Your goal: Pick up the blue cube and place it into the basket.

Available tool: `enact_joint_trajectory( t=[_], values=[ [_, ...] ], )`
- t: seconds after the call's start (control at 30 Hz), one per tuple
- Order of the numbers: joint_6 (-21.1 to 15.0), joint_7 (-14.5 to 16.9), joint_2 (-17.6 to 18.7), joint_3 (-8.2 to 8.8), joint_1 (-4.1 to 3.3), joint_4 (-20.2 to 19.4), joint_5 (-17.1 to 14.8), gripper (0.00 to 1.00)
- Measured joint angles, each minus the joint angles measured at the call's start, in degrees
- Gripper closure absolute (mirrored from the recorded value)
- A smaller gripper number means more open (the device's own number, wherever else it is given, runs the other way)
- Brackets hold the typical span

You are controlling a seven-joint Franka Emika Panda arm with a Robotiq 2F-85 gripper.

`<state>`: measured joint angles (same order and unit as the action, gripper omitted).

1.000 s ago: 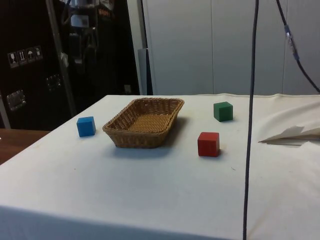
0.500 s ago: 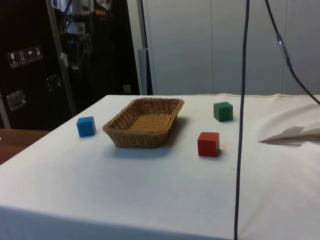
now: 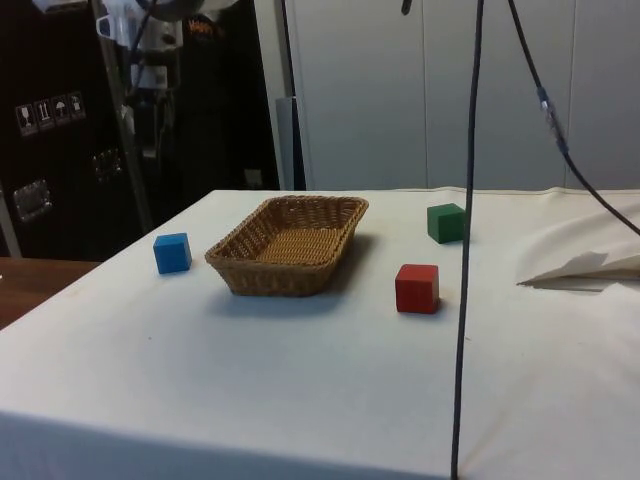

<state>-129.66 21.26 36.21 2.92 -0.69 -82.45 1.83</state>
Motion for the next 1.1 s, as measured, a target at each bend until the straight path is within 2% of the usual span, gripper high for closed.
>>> enact_joint_trajectory(
  t=[0.43,0.77,1.1],
  values=[
    [-1.83,4.41,5.44,0.74,0.92,4.07,-0.86,0.00],
    [-3.27,8.71,11.06,1.43,2.01,8.48,-2.46,0.00],
    [-3.55,10.20,14.90,1.43,2.41,11.57,-3.15,0.00]
  ],
)
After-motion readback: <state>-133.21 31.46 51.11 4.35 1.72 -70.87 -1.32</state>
